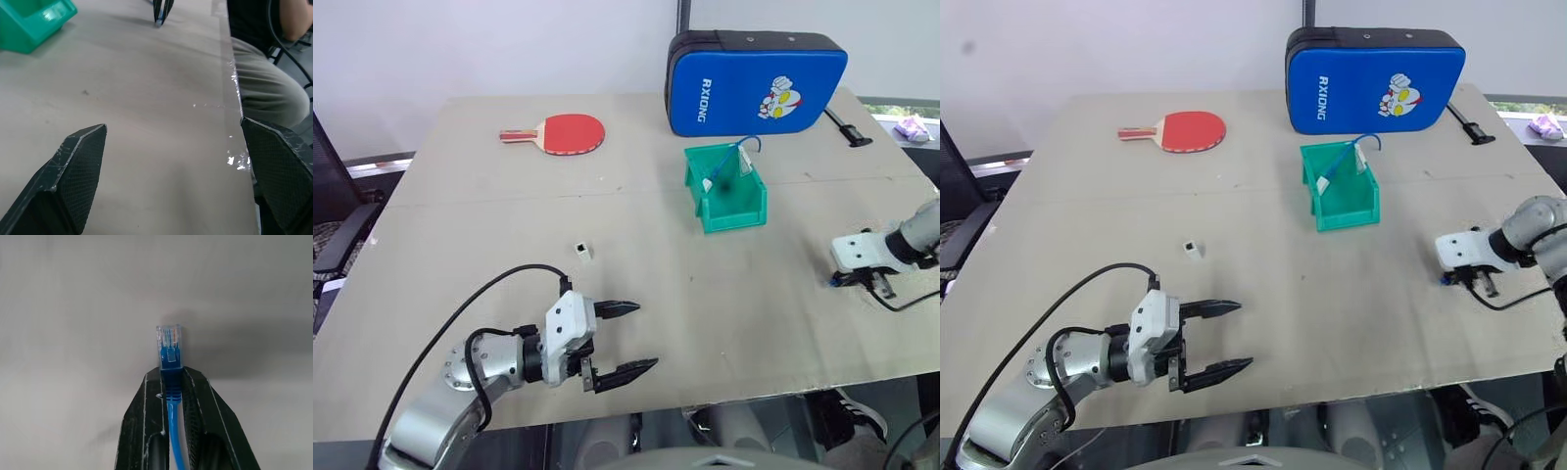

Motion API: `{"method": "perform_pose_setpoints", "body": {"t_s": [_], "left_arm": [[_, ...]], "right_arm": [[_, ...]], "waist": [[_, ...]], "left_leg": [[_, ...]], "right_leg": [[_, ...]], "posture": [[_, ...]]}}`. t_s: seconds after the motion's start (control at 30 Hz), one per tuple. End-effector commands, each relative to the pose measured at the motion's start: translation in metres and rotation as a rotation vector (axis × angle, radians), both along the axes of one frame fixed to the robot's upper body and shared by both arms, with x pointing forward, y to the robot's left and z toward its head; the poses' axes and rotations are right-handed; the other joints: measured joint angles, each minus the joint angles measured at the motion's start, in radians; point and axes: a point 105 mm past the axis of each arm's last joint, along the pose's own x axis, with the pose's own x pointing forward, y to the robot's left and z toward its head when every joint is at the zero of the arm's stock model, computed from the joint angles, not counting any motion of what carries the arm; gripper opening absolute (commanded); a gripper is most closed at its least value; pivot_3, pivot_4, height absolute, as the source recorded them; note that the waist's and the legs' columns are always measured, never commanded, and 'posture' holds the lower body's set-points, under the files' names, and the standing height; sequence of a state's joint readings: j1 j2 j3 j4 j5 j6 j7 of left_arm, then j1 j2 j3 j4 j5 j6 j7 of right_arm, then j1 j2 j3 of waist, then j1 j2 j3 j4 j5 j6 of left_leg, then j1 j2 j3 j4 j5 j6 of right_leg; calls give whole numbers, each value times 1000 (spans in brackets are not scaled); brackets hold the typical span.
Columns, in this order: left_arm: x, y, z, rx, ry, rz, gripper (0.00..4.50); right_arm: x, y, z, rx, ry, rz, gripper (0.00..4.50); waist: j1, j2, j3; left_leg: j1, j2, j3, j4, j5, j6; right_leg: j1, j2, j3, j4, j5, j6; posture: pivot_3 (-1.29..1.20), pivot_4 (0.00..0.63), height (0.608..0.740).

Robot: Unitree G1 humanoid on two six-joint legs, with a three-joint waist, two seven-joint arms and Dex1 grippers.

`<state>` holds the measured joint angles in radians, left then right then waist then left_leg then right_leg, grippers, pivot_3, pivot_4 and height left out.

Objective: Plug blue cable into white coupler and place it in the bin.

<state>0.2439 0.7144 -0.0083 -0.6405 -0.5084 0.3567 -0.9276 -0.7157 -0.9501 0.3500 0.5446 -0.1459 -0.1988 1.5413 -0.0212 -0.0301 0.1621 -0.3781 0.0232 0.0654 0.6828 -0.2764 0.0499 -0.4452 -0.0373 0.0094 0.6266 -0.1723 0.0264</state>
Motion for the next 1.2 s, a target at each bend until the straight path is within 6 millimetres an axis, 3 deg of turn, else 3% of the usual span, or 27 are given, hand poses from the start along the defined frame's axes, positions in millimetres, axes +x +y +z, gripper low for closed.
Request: {"method": "perform_pose_setpoints", "body": {"t_s": [0.03, 0.17, 0.3, 0.37, 0.43, 0.5, 0.63, 0.77, 0.93, 1.07, 1.17, 1.2], "left_arm": [[12, 2, 6, 8, -76, 77, 4500], [28, 4, 0, 80, -80, 121, 4500], [40, 7, -4, 149, -73, 100, 4500], [48, 8, -6, 162, -76, 97, 4500], [53, 6, -8, 173, -82, 75, 4500], [59, 2, -11, 175, -85, 65, 4500], [72, -11, -15, 171, -83, 45, 4500], [87, -36, -17, 174, -99, -12, 4500], [105, -62, -22, 200, -103, -56, 4500], [117, -78, -24, 227, -119, -84, 4500], [118, -86, -31, 295, -141, -155, 3691], [117, -86, -34, 322, -143, -183, 3201]], "right_arm": [[-6, 62, 27, 142, 13, 74, 21], [-10, 128, 18, 173, 24, 108, 21], [-3, 170, -8, 157, -2, 138, 21], [0, 177, -19, 162, 6, 137, 788], [2, 169, -18, 179, 2, 116, 1728], [5, 161, -3, 254, -39, 74, 2693], [-18, 140, 35, 500, 3, -16, 4378], [-55, 103, 49, 639, -26, -129, 4378], [-90, 70, 45, 721, -197, -325, 4378], [-108, 61, 39, 732, -281, -469, 4378], [-117, 65, 34, 743, -298, -540, 4420], [-119, 68, 32, 747, -296, -555, 4420]], "waist": [[5, 2, 1], [18, 3, 1], [17, 3, 1], [17, 2, 0], [17, 0, -1], [19, 0, -1], [40, 2, 0], [48, 2, 0], [42, 2, -1], [32, 2, -1], [32, 2, -1], [32, 2, -1]], "left_leg": [[0, 0, 0, 0, 0, 0], [-3, 2, -5, -1, 0, 0], [-5, 2, -7, -2, 0, 0], [-5, 1, -7, -2, 0, 0], [-5, 1, -6, -1, 0, 0], [-5, 0, -6, -1, 0, 0], [-7, -1, -8, -1, 0, 0], [-13, -3, -15, 0, 0, 0], [-14, -2, -17, 1, 0, 0], [-13, -2, -17, 2, 0, 0], [-9, -2, -17, 3, 0, 0], [-7, -2, -16, 2, 0, 0]], "right_leg": [[-1, 0, 0, 1, 0, 0], [-2, 2, -8, 1, 1, -2], [-3, 2, -11, 0, 2, -5], [-3, 1, -10, -1, 2, -5], [-1, 0, -10, -2, 3, -5], [-1, -1, -10, -2, 3, -5], [-2, -2, -11, -2, 3, -5], [-2, -2, -16, -4, 2, -5], [-2, 1, -18, -4, 4, -1], [-2, 2, -17, -3, 2, 3], [0, 2, -16, -1, 0, 0], [1, 3, -15, -1, 0, 0]], "posture": [[0, 150, 731], [0, 150, 731], [0, 150, 731], [0, 150, 731], [0, 150, 731], [0, 150, 731], [0, 150, 731], [0, 150, 731], [0, 150, 731], [0, 150, 731], [0, 150, 731], [0, 150, 731]]}}
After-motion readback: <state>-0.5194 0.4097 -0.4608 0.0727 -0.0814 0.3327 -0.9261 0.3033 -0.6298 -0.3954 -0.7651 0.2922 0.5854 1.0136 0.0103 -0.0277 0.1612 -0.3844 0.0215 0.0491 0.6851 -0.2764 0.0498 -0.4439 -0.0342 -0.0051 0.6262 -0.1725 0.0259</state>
